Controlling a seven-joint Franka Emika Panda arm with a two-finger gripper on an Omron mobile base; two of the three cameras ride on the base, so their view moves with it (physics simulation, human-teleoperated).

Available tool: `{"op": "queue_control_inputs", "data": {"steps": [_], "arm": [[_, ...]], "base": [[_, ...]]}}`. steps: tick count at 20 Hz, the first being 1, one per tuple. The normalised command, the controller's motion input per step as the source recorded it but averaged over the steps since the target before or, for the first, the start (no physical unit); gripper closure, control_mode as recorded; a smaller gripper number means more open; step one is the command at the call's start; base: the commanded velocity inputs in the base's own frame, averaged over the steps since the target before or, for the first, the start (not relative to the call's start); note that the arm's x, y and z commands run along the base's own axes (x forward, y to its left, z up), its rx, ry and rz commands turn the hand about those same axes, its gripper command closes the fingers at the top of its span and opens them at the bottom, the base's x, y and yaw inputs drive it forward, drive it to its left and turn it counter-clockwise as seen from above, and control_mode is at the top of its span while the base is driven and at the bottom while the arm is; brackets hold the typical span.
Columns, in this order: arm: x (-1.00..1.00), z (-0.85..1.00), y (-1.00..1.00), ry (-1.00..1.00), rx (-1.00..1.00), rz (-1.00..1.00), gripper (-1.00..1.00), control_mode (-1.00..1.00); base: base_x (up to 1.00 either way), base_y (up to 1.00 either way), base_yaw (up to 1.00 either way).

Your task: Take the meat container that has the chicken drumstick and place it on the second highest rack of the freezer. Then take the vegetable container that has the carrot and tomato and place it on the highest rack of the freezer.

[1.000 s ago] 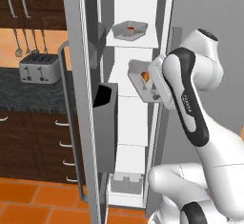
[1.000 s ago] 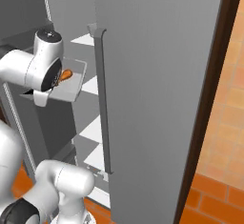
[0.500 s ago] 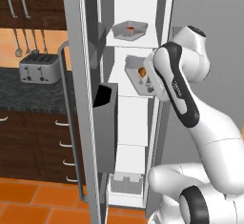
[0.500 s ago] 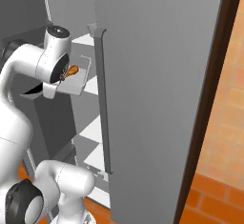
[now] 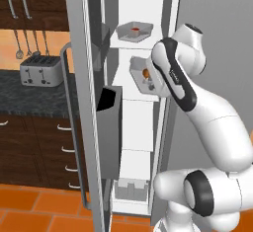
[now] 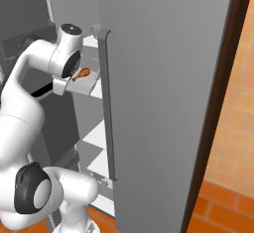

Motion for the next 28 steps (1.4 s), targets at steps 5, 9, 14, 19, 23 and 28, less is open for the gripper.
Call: {"op": "queue_control_inputs", "data": {"steps": [5,9,14,19,23,28], "arm": [[0.35,-0.29,0.04,0.01,-0.04,-0.08,1.00,-1.00],[0.08,-0.23,0.03,0.00,-0.02,-0.03,1.00,-1.00],[0.00,-0.14,0.00,0.00,-0.01,0.00,1.00,-1.00],[0.19,-0.11,0.00,0.00,0.00,0.00,1.00,-1.00],[0.62,-0.19,-0.05,0.02,0.00,0.00,1.00,-1.00],[0.44,-0.20,-0.01,0.00,0.00,0.00,1.00,-1.00]], "base": [[0.00,0.00,0.00],[0.00,0.00,0.00],[0.00,0.00,0.00],[0.00,0.00,0.00],[0.00,0.00,0.00],[0.00,0.00,0.00]]}}
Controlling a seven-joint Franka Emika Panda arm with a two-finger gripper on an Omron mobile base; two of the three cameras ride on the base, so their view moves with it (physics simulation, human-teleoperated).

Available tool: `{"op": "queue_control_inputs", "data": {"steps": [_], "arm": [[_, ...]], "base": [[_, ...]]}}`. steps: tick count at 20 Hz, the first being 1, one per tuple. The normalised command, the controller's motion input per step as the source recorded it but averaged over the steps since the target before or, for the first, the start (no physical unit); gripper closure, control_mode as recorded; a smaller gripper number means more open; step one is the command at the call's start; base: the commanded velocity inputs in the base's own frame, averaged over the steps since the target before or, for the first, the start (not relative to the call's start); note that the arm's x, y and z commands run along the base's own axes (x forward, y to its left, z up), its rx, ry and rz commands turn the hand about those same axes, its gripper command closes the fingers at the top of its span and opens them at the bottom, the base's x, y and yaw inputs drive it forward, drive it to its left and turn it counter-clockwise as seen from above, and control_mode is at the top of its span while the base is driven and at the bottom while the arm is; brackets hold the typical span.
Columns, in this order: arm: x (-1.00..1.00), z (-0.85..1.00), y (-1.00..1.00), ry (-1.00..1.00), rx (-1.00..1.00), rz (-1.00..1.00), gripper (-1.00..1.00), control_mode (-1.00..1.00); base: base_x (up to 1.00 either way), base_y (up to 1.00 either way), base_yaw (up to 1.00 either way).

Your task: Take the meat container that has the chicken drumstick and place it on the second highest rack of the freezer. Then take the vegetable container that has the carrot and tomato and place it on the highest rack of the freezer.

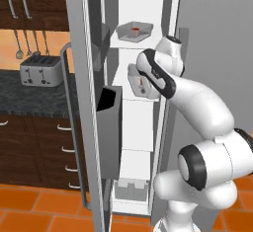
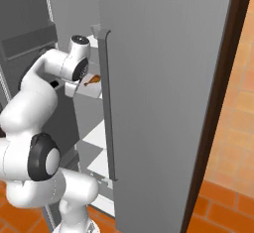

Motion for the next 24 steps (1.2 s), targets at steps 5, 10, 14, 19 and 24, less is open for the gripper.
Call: {"op": "queue_control_inputs", "data": {"steps": [5,10,14,19,24], "arm": [[0.54,-0.16,0.00,0.00,-0.02,-0.01,1.00,-1.00],[0.67,-0.12,0.00,0.02,-0.06,-0.02,1.00,-1.00],[0.64,-0.11,0.00,0.03,-0.05,0.00,1.00,-1.00],[0.64,-0.10,0.00,0.04,-0.05,0.00,1.00,-1.00],[0.59,-0.14,0.00,0.01,-0.05,0.00,1.00,-1.00]], "base": [[0.00,0.00,0.00],[0.00,0.00,0.00],[0.00,0.00,0.00],[0.00,0.00,0.00],[0.00,0.00,0.00]]}}
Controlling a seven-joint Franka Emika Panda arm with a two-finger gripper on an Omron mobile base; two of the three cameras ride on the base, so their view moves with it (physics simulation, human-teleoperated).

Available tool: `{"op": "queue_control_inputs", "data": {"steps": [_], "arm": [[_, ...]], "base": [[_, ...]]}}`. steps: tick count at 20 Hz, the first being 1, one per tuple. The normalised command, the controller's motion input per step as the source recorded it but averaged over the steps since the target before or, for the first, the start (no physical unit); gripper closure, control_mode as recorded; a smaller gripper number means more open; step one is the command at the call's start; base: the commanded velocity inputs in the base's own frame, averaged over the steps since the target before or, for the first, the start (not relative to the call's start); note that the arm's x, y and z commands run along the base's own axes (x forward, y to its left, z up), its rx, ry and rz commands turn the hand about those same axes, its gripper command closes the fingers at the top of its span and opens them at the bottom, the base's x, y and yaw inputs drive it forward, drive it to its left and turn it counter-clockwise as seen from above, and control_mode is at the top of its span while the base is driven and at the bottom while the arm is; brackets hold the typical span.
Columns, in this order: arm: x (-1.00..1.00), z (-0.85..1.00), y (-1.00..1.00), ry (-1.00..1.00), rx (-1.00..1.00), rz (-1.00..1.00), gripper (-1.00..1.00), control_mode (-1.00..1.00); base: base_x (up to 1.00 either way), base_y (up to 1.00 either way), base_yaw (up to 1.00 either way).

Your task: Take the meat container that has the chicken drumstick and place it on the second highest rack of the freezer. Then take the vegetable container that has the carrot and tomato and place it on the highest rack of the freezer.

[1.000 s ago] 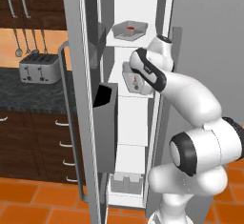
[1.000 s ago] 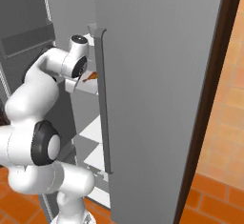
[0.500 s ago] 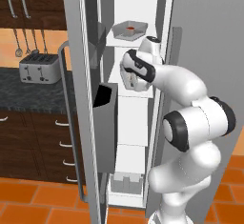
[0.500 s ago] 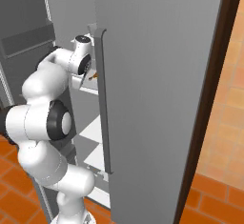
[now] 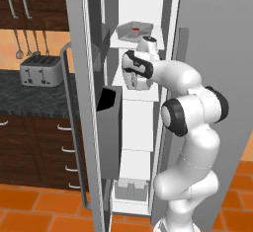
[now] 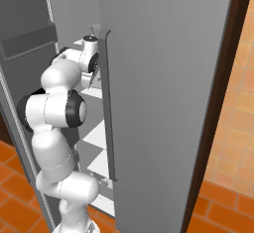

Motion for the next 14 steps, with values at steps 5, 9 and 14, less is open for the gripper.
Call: {"op": "queue_control_inputs", "data": {"steps": [5,9,14], "arm": [[0.43,-0.16,0.00,0.00,-0.04,-0.01,-1.00,-1.00],[0.03,-0.24,0.00,-0.05,-0.01,-0.06,-1.00,-1.00],[-0.20,-0.13,0.00,-0.11,-0.02,-0.03,-1.00,-1.00]], "base": [[0.00,0.00,0.00],[0.00,0.00,0.00],[0.00,0.00,0.00]]}}
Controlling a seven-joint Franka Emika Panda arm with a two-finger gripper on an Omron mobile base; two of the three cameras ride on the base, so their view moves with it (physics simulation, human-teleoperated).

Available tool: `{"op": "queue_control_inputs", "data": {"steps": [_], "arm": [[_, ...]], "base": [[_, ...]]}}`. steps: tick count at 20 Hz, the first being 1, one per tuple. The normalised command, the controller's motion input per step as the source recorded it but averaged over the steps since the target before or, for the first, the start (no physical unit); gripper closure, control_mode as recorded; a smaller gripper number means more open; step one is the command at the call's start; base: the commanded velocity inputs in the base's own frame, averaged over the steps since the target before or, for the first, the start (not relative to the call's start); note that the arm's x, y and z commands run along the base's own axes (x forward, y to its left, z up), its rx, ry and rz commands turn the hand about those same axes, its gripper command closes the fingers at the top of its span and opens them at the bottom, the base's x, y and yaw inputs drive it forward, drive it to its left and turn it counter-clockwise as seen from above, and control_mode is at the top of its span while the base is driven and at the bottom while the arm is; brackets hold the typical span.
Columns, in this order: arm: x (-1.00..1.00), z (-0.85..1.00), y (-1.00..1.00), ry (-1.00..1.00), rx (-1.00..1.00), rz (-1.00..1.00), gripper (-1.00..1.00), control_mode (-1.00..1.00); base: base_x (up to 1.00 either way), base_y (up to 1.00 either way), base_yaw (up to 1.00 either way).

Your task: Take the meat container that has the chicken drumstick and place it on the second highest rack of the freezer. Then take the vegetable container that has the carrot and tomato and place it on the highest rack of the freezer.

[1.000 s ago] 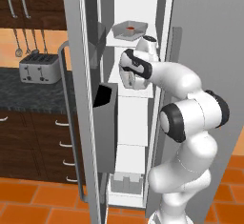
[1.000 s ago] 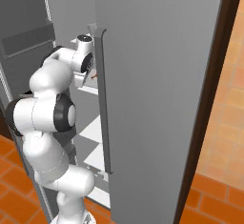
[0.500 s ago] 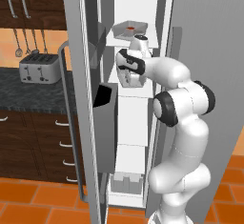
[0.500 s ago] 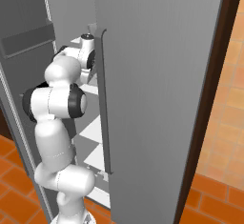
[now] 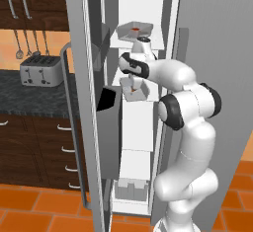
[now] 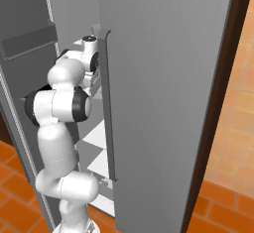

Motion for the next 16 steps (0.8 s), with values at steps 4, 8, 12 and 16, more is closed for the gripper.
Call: {"op": "queue_control_inputs", "data": {"steps": [4,8,12,16], "arm": [[-0.96,-0.01,-0.01,-0.07,0.03,0.10,-1.00,-1.00],[-1.00,0.14,-0.01,-0.13,-0.05,0.25,-1.00,-1.00],[-1.00,0.07,-0.18,-0.16,-0.31,0.47,-1.00,-1.00],[-1.00,0.46,-0.18,-0.14,-0.26,0.49,-1.00,-1.00]], "base": [[0.00,0.00,0.00],[0.00,0.00,0.00],[0.00,0.00,0.00],[0.00,0.00,0.00]]}}
